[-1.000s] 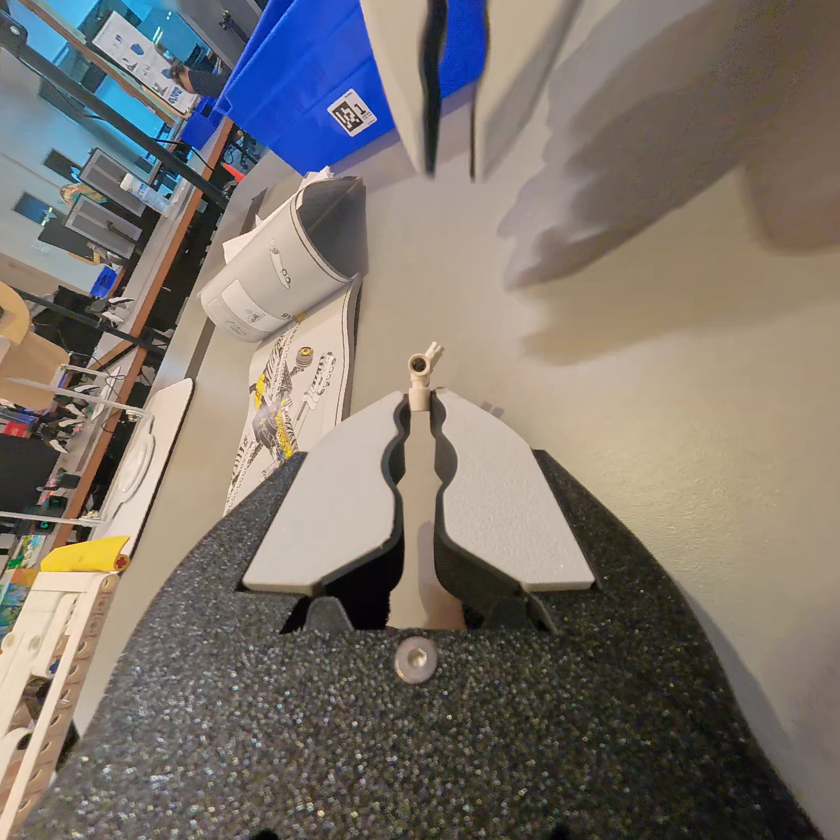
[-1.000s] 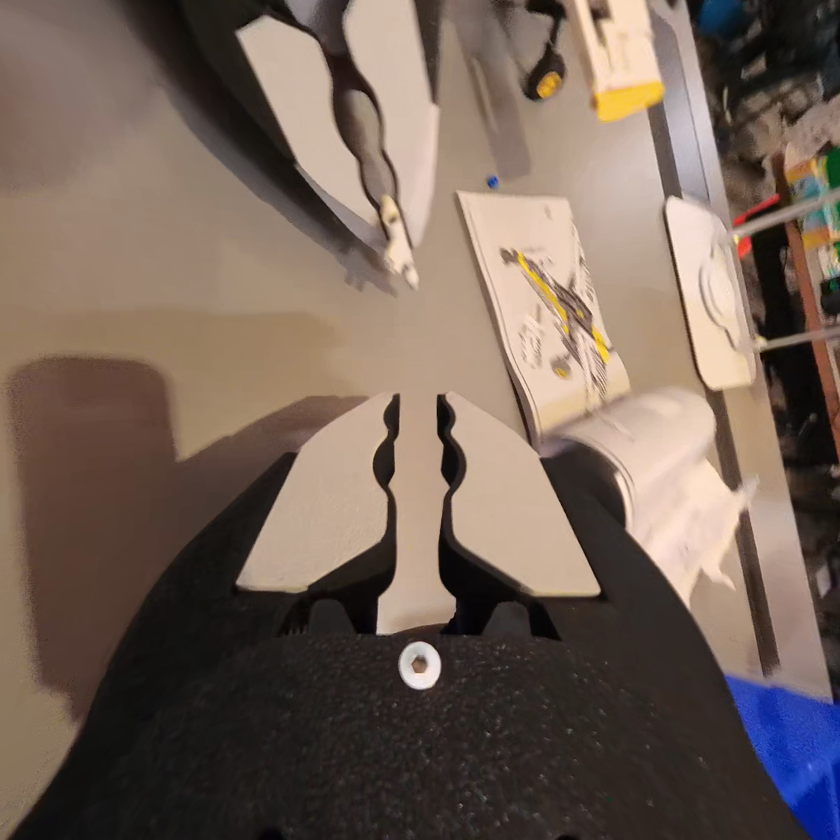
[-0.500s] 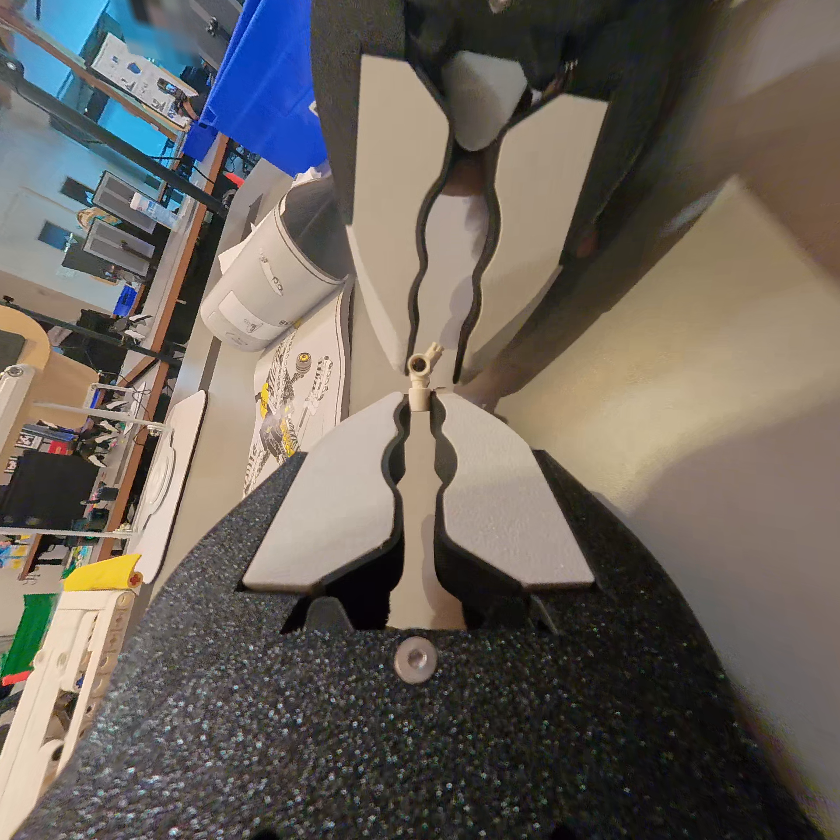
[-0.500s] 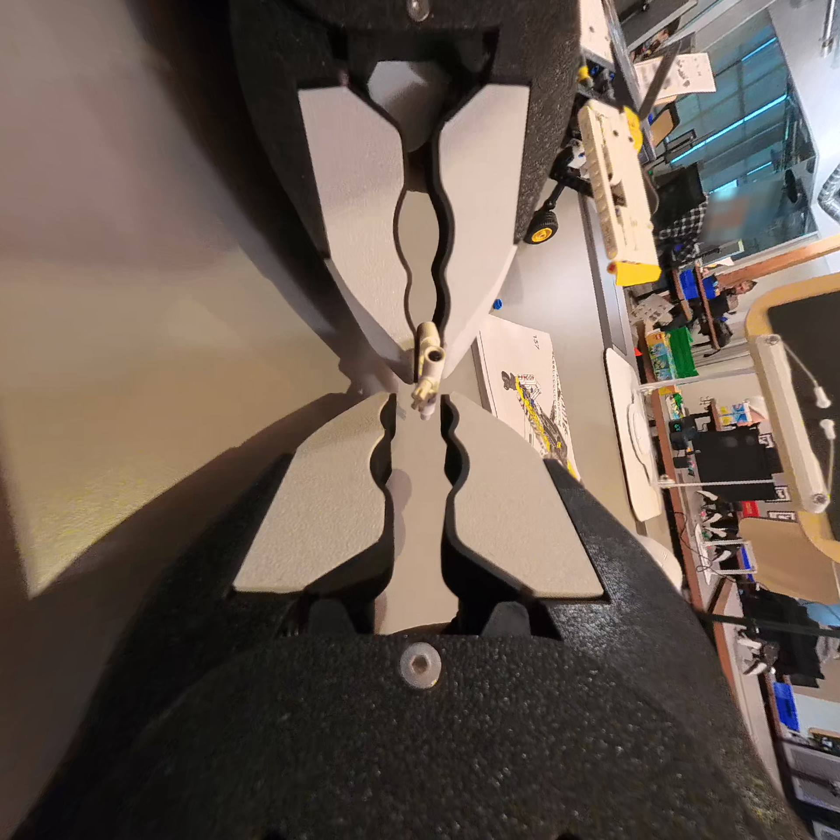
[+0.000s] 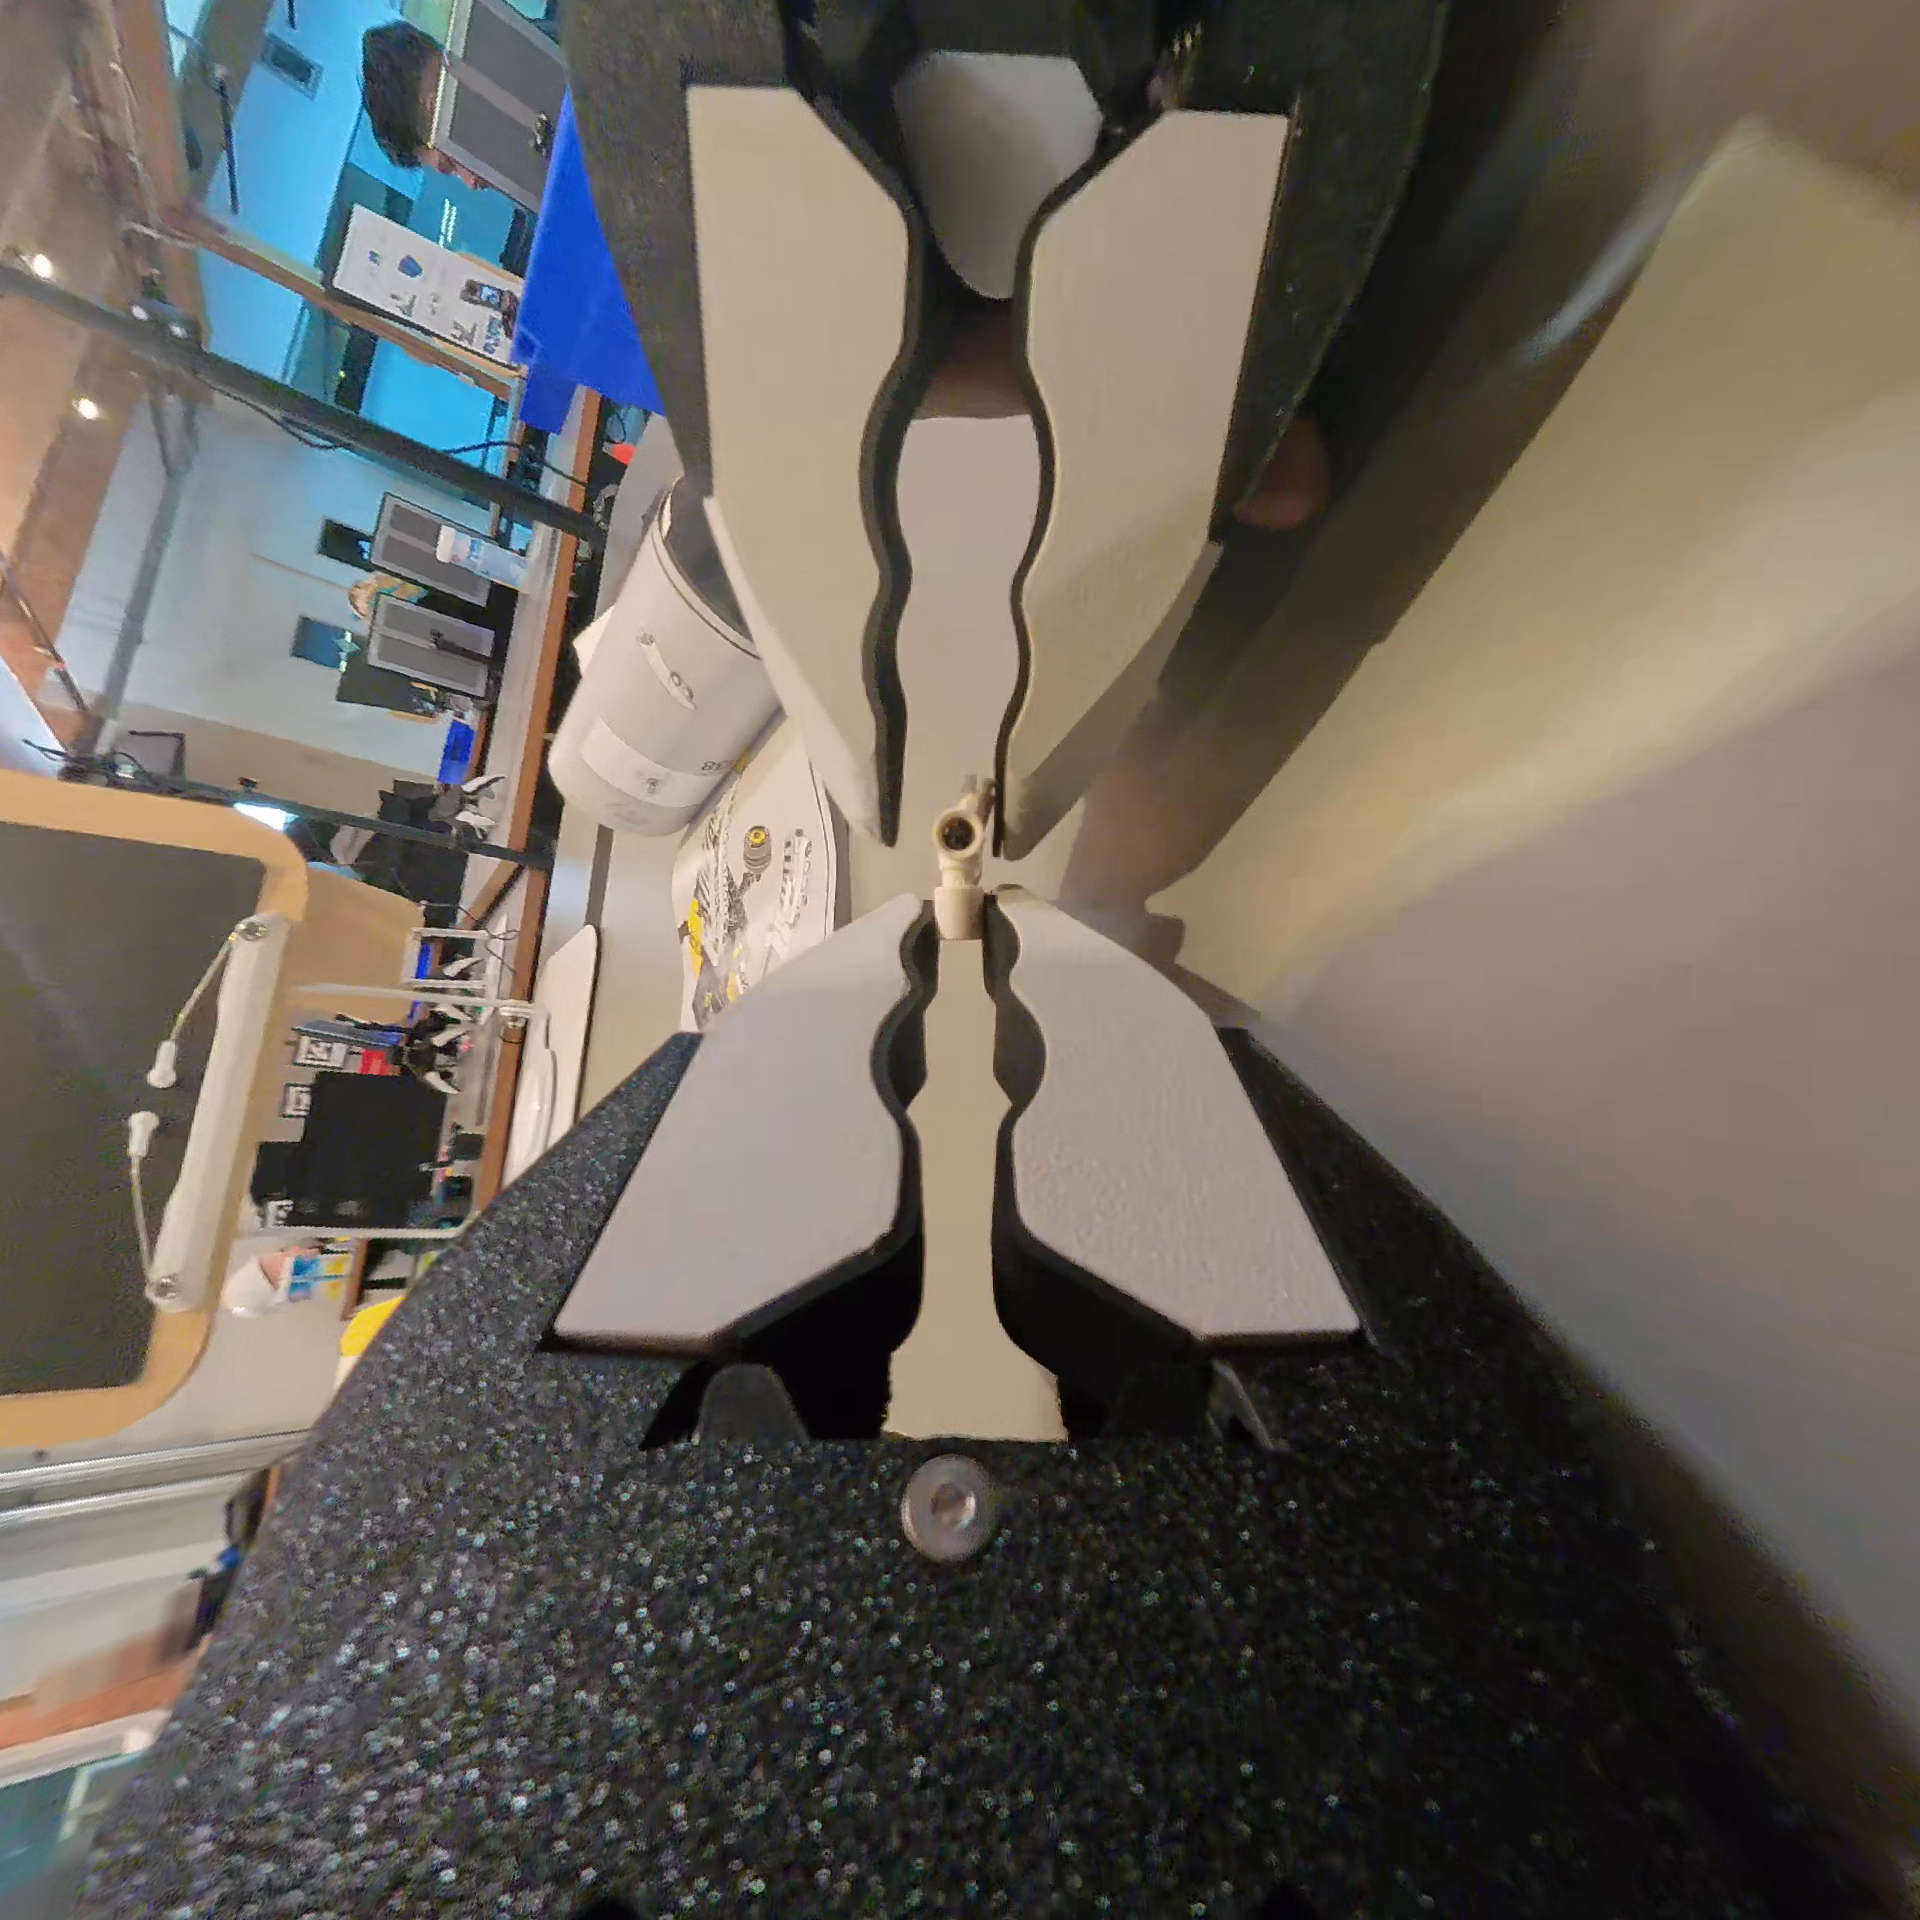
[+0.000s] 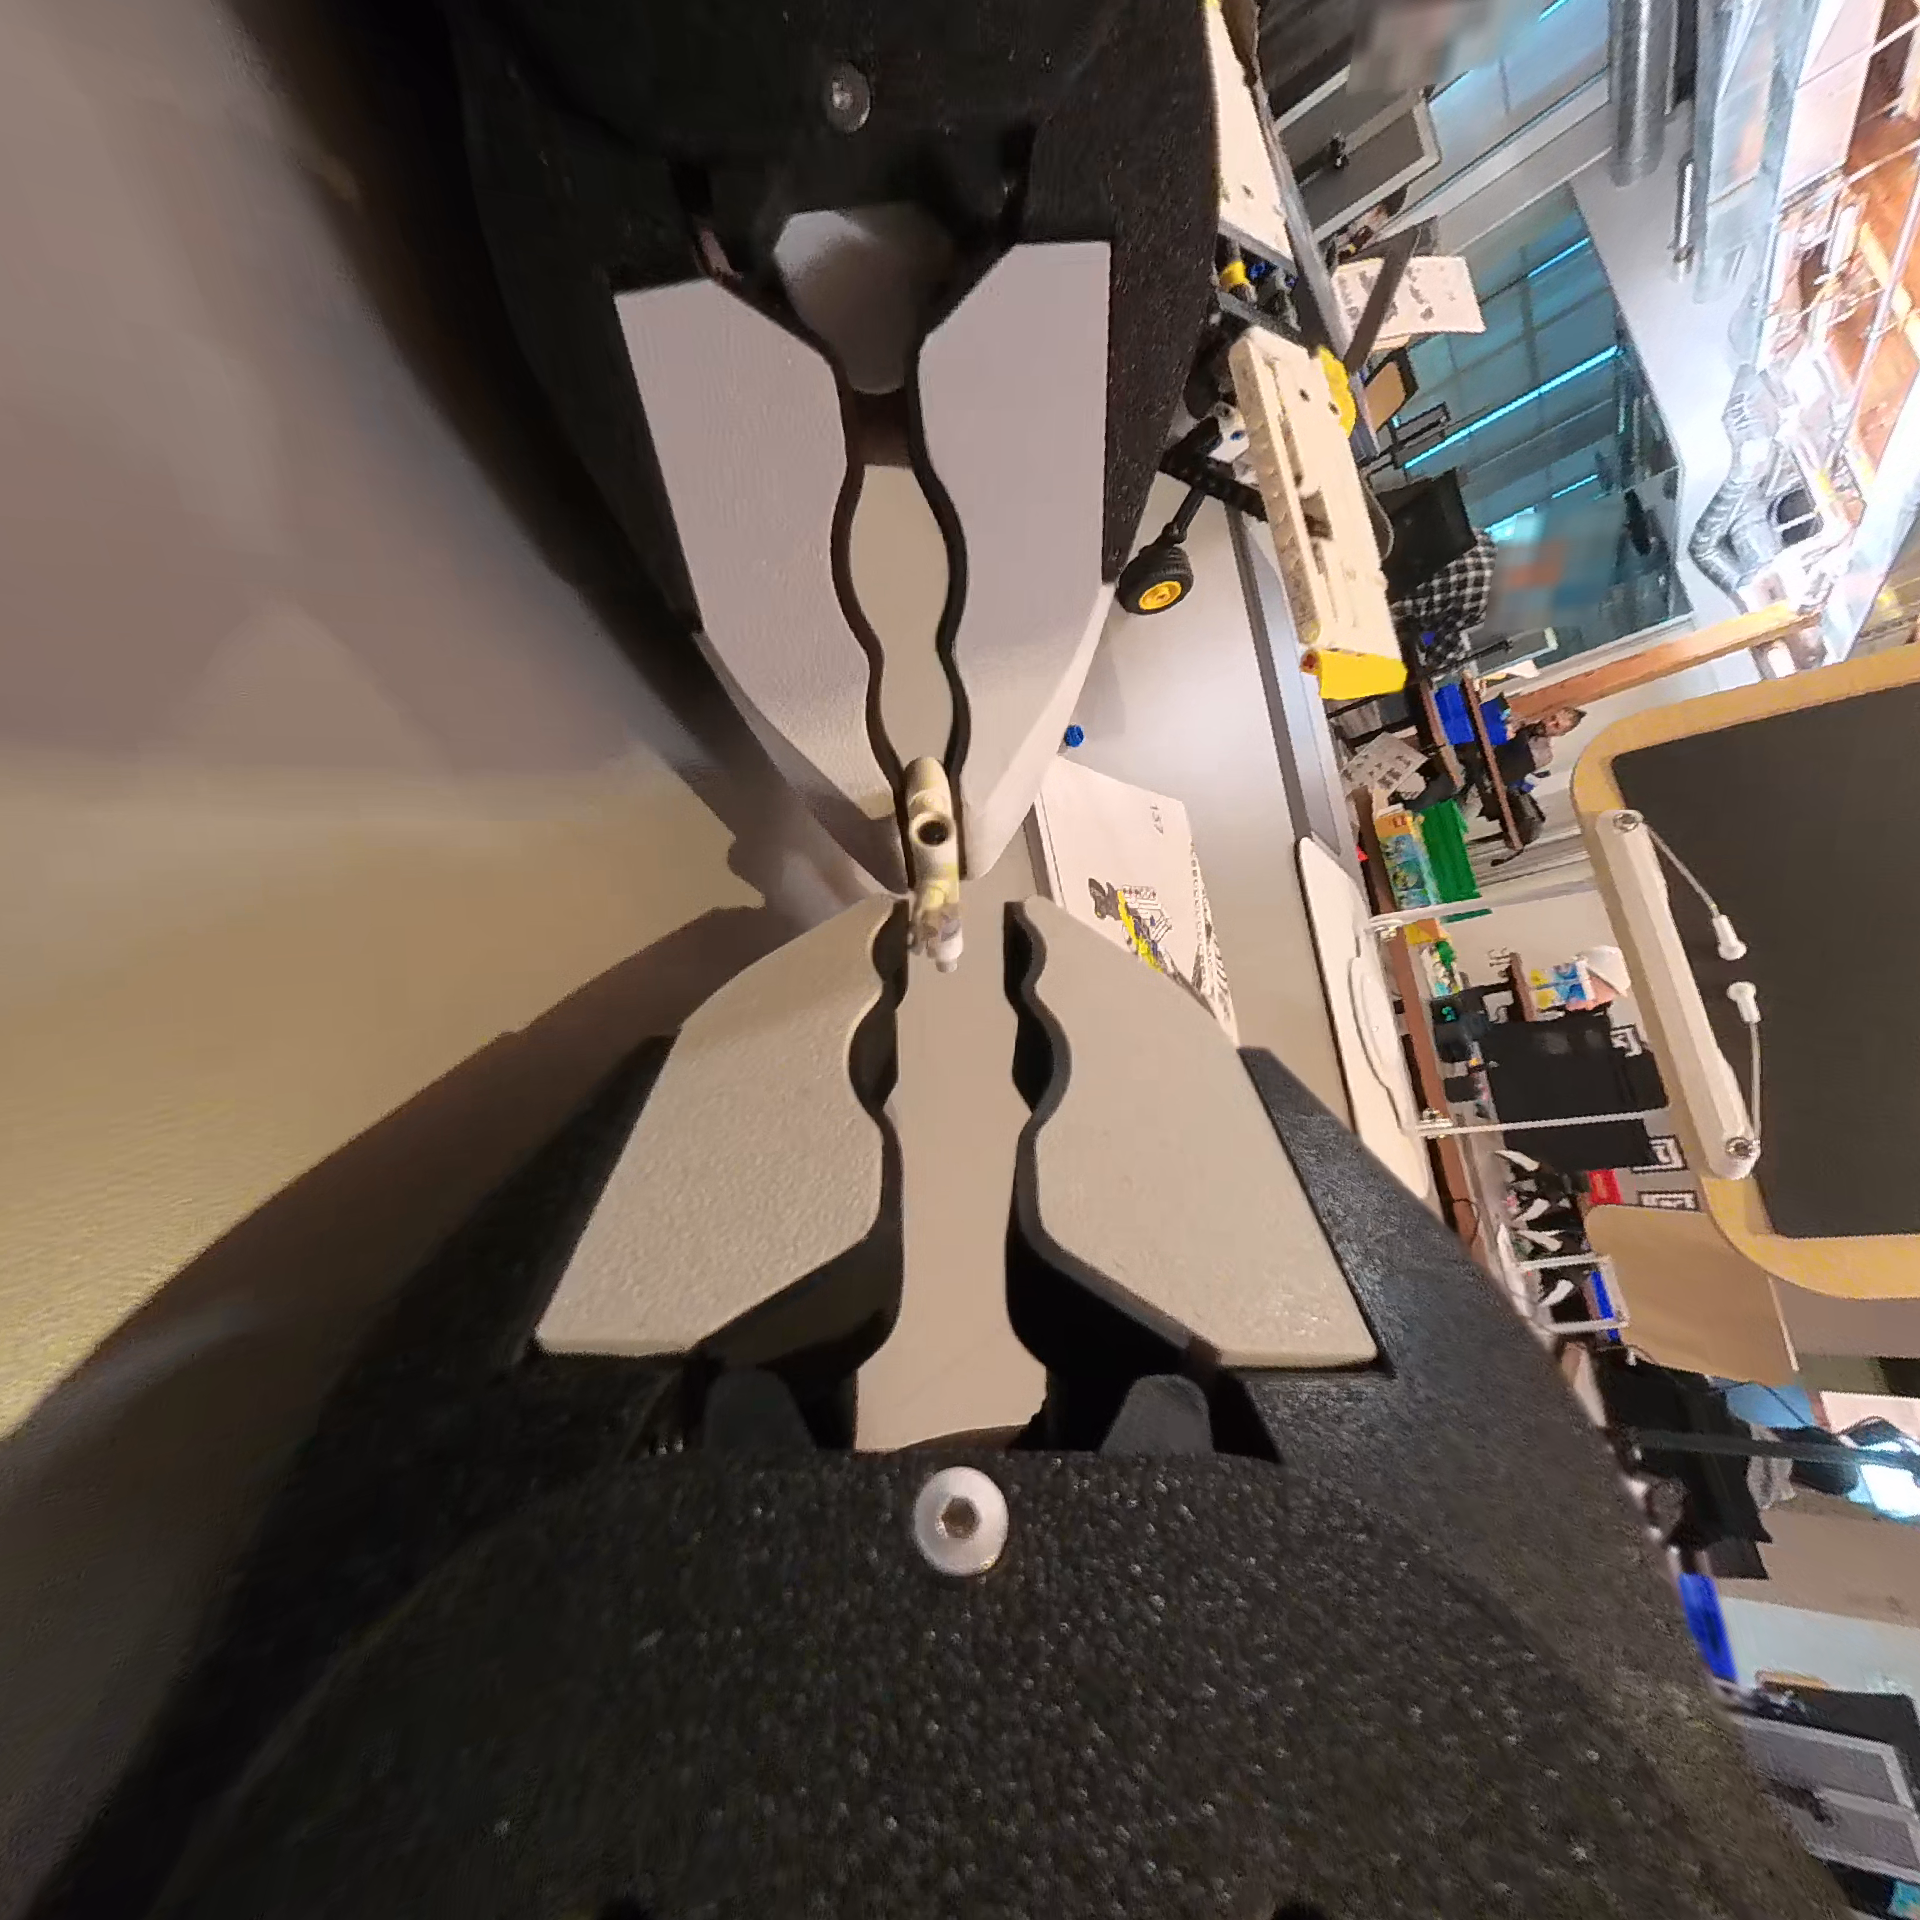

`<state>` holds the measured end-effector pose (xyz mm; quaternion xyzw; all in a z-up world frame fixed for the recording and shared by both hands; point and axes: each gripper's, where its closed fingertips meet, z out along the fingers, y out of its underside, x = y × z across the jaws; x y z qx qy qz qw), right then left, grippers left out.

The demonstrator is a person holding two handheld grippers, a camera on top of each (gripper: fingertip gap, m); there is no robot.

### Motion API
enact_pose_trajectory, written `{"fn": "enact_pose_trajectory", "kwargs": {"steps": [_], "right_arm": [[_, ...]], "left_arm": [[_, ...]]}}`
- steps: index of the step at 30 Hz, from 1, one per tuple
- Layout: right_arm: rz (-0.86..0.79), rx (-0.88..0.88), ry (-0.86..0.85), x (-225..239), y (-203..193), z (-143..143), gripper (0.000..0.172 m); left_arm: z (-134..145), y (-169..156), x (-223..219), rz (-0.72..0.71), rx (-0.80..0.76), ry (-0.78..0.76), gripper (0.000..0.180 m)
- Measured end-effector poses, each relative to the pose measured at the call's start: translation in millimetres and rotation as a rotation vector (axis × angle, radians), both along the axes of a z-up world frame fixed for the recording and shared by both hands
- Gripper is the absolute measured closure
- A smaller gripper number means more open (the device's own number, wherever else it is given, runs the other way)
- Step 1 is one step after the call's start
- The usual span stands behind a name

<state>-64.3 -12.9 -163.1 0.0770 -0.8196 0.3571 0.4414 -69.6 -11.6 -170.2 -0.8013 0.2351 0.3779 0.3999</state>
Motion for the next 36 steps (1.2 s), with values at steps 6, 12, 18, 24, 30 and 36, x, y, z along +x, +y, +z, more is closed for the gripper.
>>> {"fn": "enact_pose_trajectory", "kwargs": {"steps": [6,12,18,24,30,36], "right_arm": [[0.036,0.025,0.061,6.1,-2.5,0.8,0.154],[0.082,0.041,0.113,12.1,-7.4,2.1,0.154],[0.120,0.055,0.104,15.7,-12.5,-2.1,0.159],[0.133,0.098,0.102,17.9,-8.4,-4.7,0.164],[0.160,0.117,0.095,20.1,-4.4,-8.8,0.164],[0.171,0.099,0.056,22.6,-4.3,-8.8,0.164]], "left_arm": [[-2.2,0.2,0.0,-0.001,-0.014,0.013,0.172],[-4.1,0.9,1.8,-0.008,-0.028,0.017,0.172],[-4.9,2.2,2.6,-0.006,-0.042,0.028,0.172],[-6.8,0.2,6.0,-0.044,-0.076,0.064,0.172],[-8.3,-1.1,9.4,-0.064,-0.097,0.079,0.172],[-8.3,-0.6,12.9,-0.094,-0.097,0.065,0.172]]}}
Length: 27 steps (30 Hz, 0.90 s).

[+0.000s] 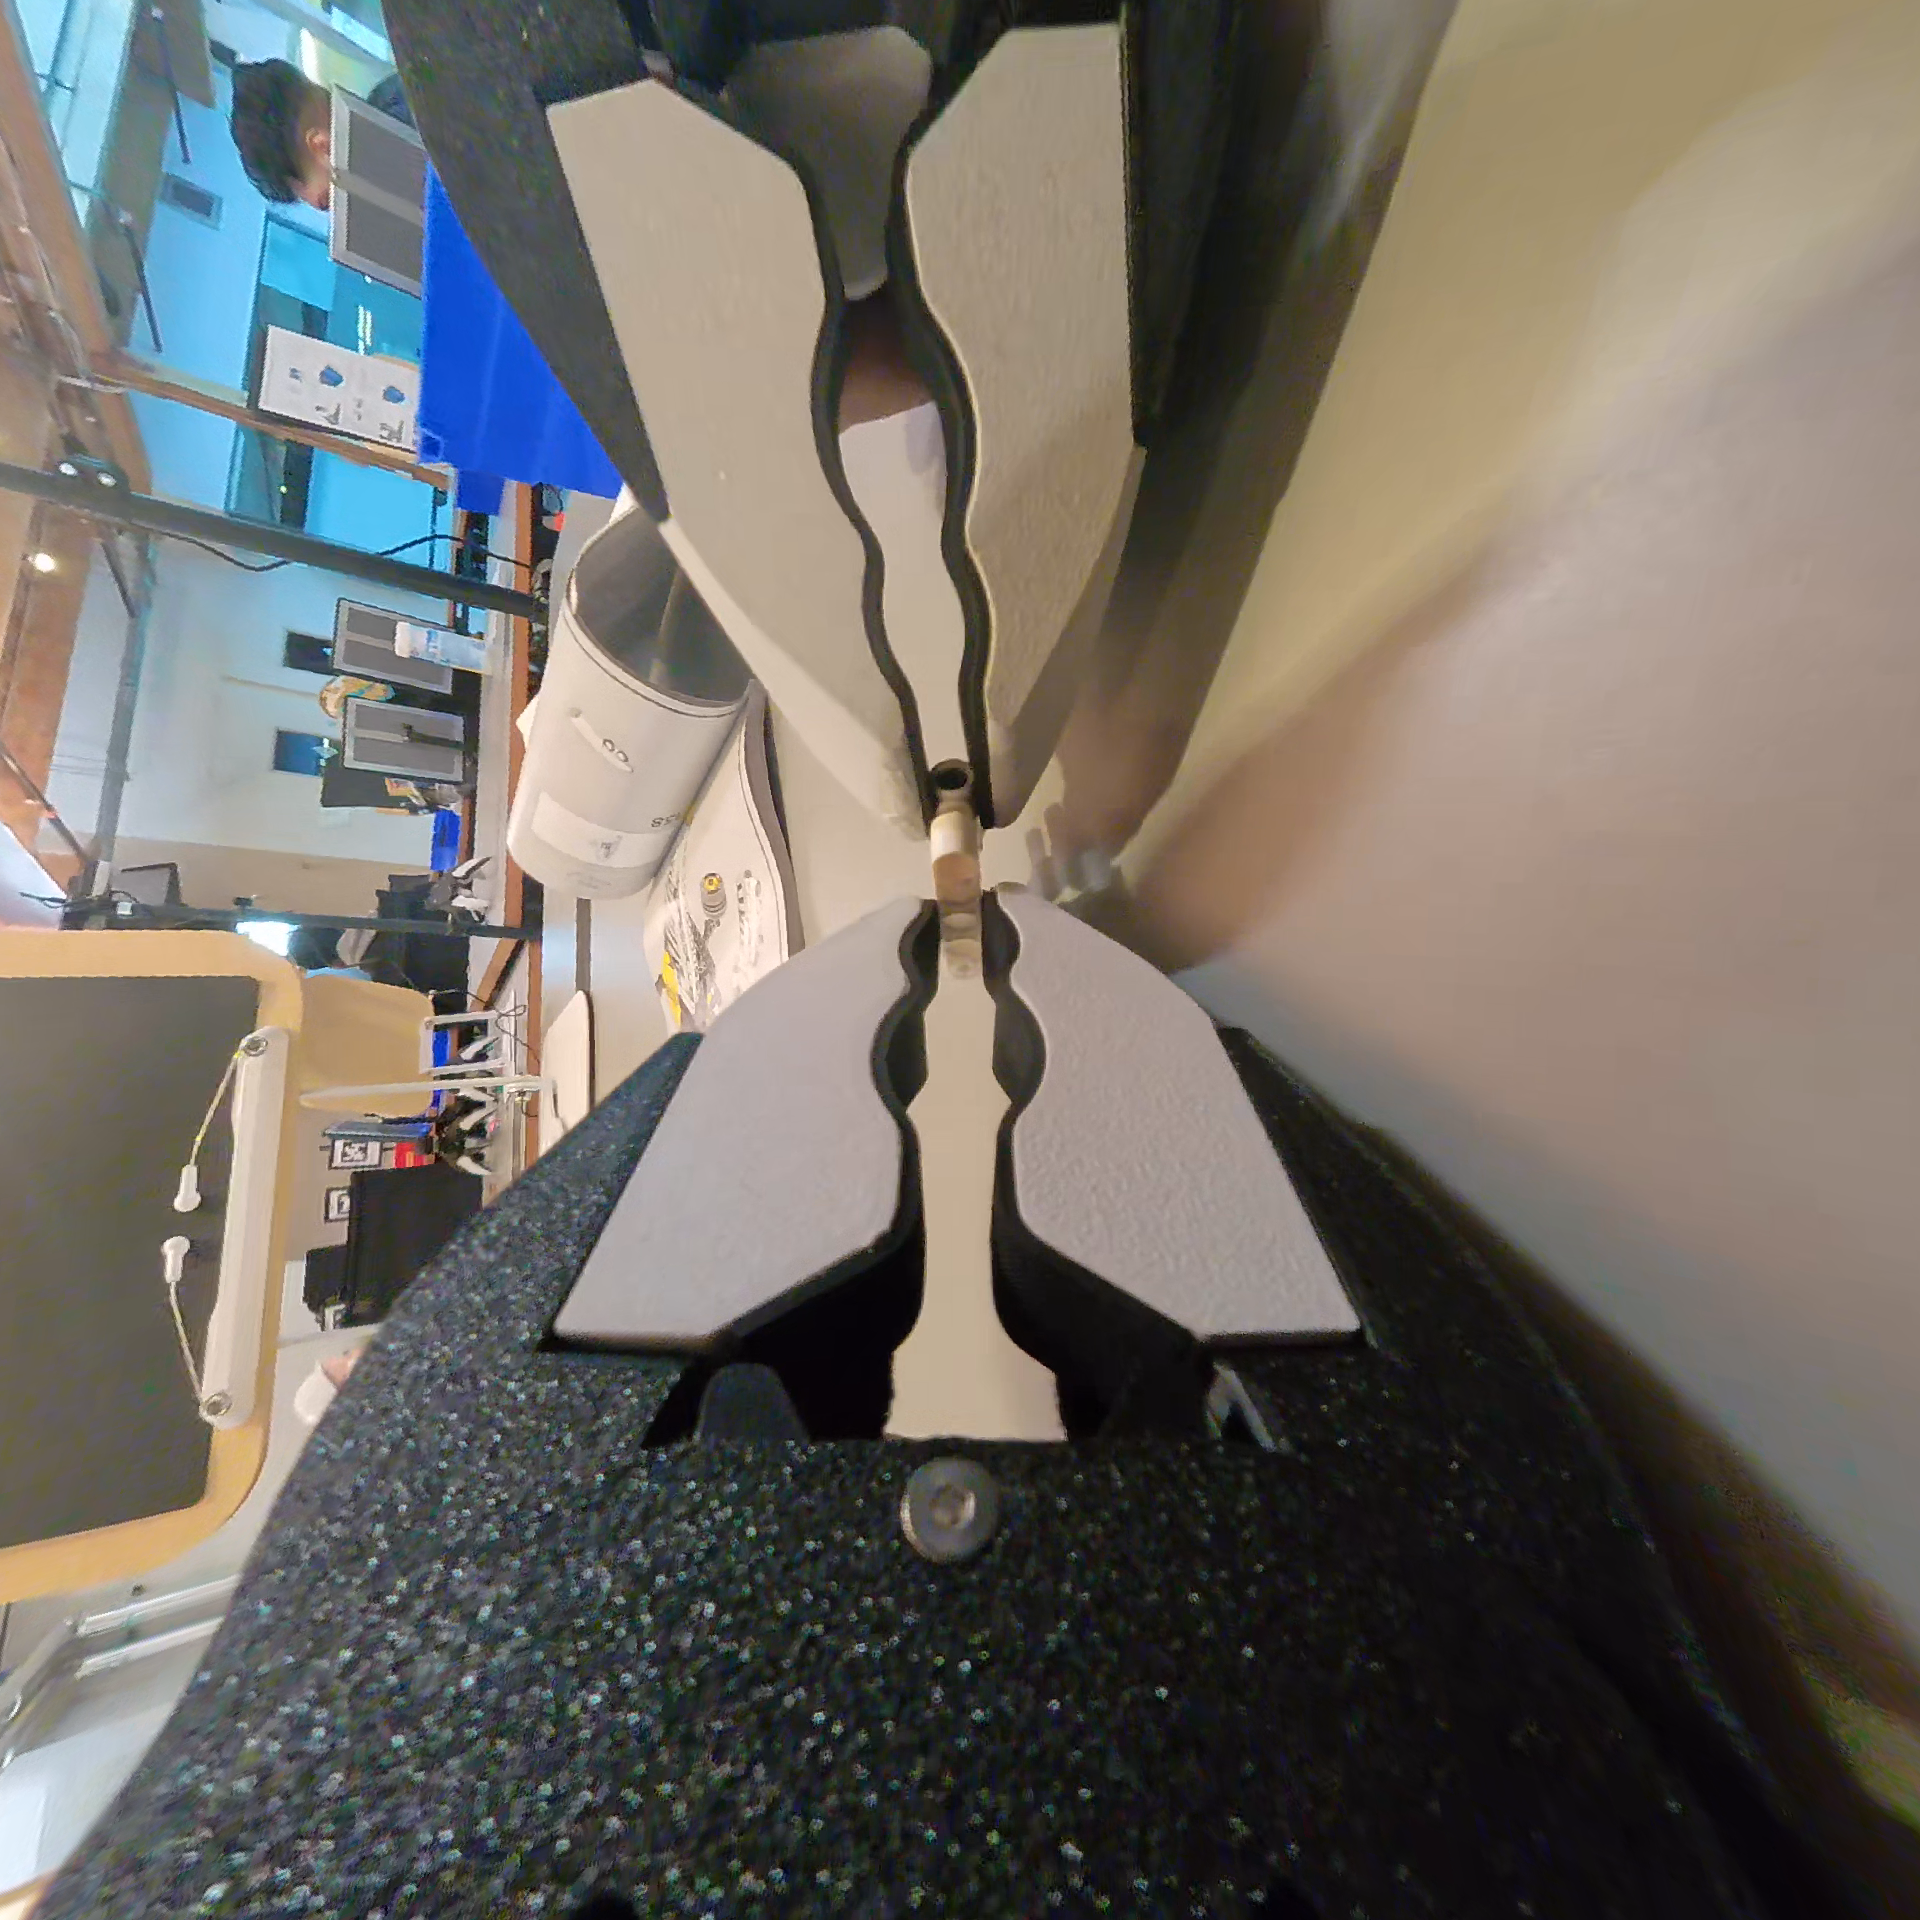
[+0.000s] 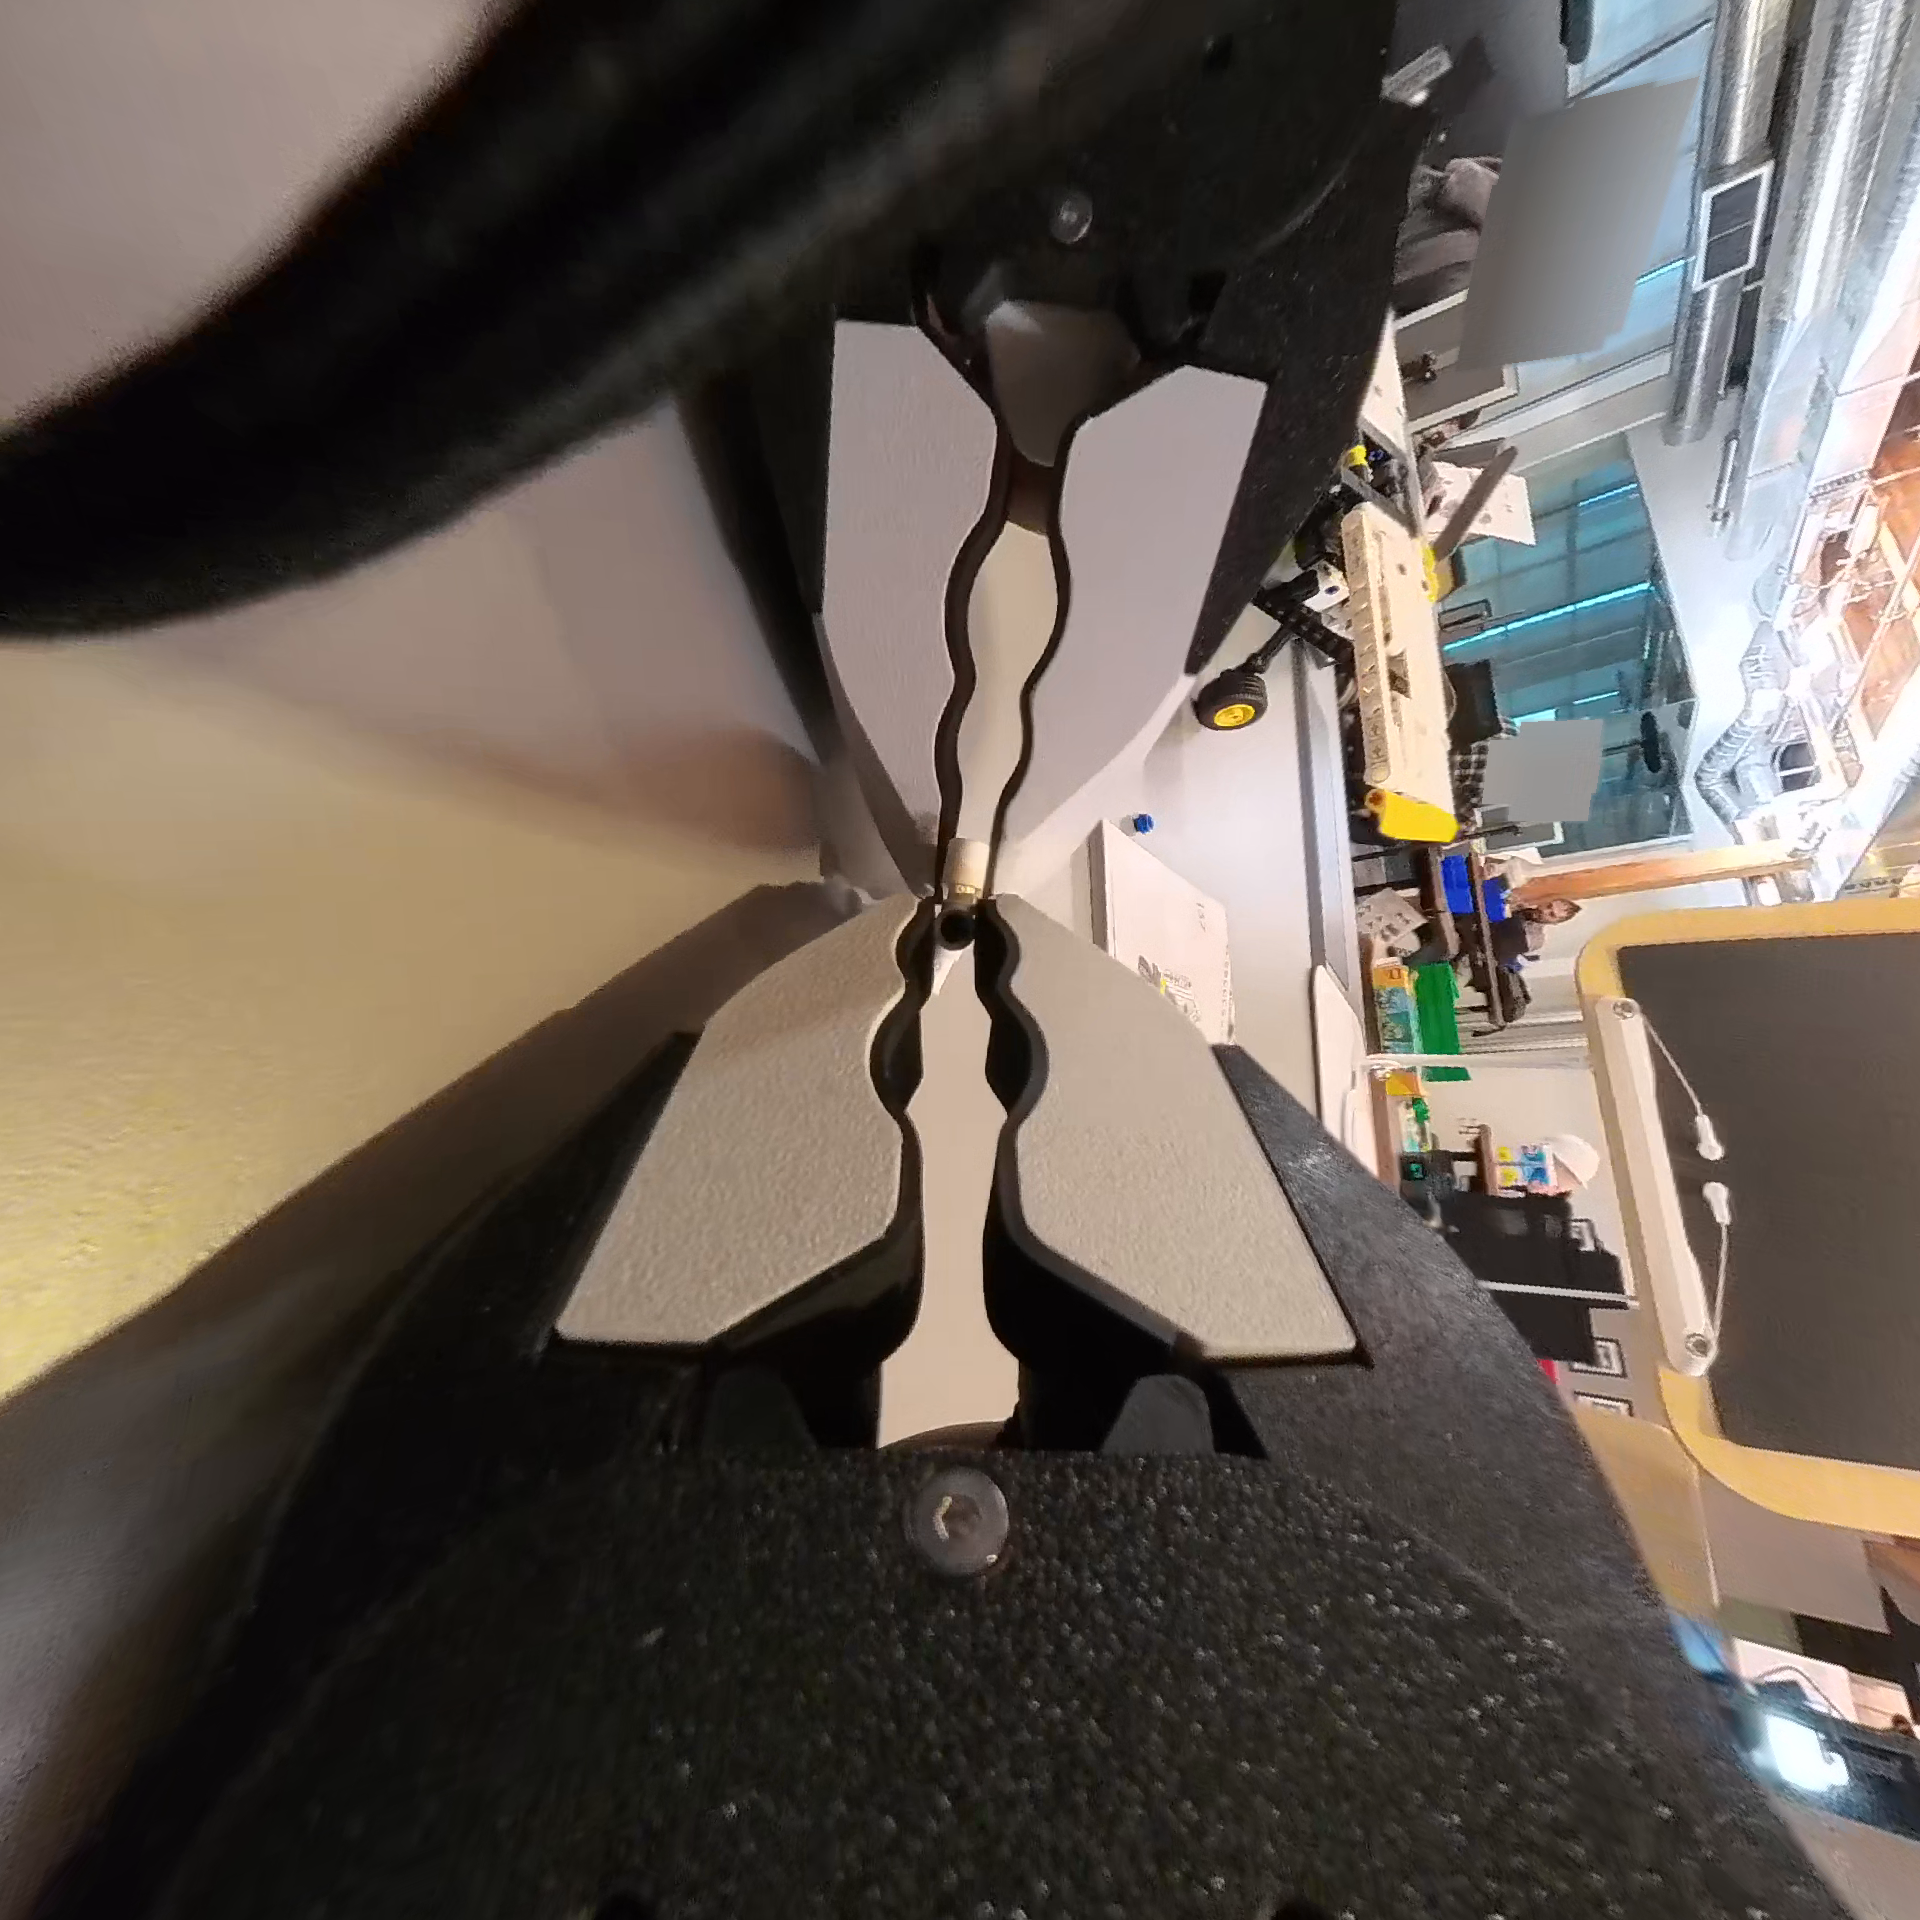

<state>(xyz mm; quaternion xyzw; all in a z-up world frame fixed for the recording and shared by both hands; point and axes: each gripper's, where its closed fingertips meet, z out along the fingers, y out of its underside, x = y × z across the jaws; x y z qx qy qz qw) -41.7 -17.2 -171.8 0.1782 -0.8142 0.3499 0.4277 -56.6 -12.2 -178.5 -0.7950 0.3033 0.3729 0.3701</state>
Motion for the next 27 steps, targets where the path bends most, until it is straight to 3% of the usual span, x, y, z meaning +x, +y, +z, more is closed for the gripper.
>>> {"fn": "enact_pose_trajectory", "kwargs": {"steps": [10,17,19,27], "right_arm": [[-0.072,-0.014,-0.006,-10.2,3.6,5.9,0.164],[-0.118,-0.023,-0.001,-14.3,4.2,10.2,0.165],[-0.111,-0.025,0.008,-13.4,5.2,11.2,0.164],[-0.068,-0.006,0.024,-4.3,6.3,7.0,0.164]], "left_arm": [[13.5,7.3,-5.9,0.028,0.071,0.149,0.155],[17.2,12.5,-8.5,0.047,0.080,0.256,0.161],[16.8,11.3,-9.7,0.056,0.076,0.281,0.171],[12.6,11.9,-0.9,-0.047,0.091,0.248,0.172]]}}
